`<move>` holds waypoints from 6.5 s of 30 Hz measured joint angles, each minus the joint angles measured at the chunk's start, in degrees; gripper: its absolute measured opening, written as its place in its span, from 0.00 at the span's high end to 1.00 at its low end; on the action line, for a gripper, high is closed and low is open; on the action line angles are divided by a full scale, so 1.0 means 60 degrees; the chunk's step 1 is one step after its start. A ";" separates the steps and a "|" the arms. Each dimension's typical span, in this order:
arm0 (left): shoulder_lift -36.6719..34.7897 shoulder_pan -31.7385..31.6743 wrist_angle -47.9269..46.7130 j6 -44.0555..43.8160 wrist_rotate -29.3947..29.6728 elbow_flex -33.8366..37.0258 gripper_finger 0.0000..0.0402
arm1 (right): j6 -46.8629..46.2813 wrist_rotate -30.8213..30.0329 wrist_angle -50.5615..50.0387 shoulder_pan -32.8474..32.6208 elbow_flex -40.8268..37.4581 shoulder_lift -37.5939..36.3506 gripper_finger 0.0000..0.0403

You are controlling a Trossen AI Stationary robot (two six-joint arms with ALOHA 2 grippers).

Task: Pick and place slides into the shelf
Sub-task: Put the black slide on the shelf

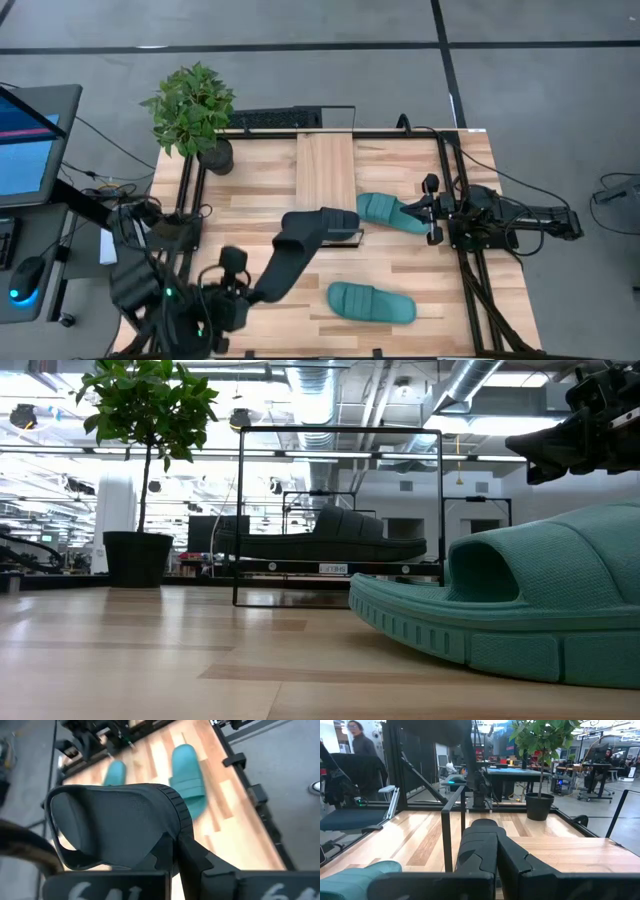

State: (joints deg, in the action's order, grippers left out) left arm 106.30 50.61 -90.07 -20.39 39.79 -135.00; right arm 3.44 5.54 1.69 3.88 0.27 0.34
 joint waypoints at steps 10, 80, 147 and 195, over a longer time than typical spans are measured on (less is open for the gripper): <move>-0.1024 -0.1109 -0.0001 0.3056 -0.0015 0.0000 1.00 | 0.0000 0.0000 0.0000 0.0000 -0.0002 0.0002 1.00; -0.0634 -1.0244 0.2339 1.4078 -0.5113 0.1293 1.00 | 0.0000 -0.0001 0.0000 0.0004 0.0000 0.0000 1.00; -0.0757 -0.9596 0.2752 1.4109 -0.5328 0.4098 1.00 | 0.0000 0.0034 0.0001 0.0001 -0.0001 0.0004 1.00; -0.4328 -0.9797 0.6352 1.5311 -0.6725 0.8771 1.00 | 0.0000 0.0033 0.0004 0.0000 0.0000 0.0004 1.00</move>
State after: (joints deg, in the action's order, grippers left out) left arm 80.33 -8.17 -51.96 71.48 -0.56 -82.37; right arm 3.44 5.74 1.72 3.88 0.27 0.36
